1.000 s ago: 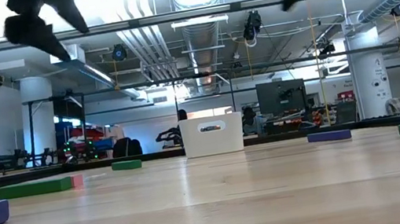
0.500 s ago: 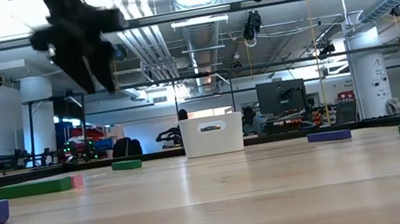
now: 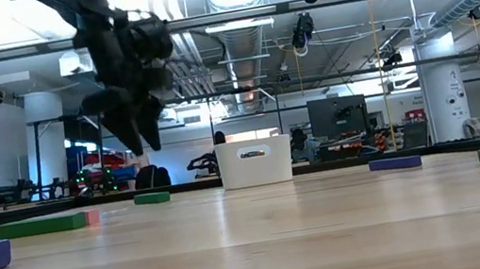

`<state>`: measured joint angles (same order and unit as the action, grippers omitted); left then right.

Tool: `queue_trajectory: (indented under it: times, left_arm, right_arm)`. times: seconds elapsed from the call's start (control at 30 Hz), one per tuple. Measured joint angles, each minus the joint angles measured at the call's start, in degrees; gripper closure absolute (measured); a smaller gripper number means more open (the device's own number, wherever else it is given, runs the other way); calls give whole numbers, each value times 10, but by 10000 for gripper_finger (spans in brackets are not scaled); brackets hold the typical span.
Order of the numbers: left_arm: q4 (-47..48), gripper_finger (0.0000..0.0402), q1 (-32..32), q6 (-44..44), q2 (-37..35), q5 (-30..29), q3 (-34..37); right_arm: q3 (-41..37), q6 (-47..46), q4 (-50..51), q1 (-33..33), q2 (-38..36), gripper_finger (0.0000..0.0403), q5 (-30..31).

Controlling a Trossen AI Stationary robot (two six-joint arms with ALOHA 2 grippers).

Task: Sort blocks
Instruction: Put the green block into the gray bin

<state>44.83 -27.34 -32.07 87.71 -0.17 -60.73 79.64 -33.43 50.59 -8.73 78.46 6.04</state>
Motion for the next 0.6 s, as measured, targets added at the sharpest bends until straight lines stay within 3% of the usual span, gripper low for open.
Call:
queue_trajectory:
  times: [0.6]
  left_arm:
    - [-19,50,-28,-45,134,13,0]
  right_arm:
    - [-1,-14,-1,0,0,220,0]
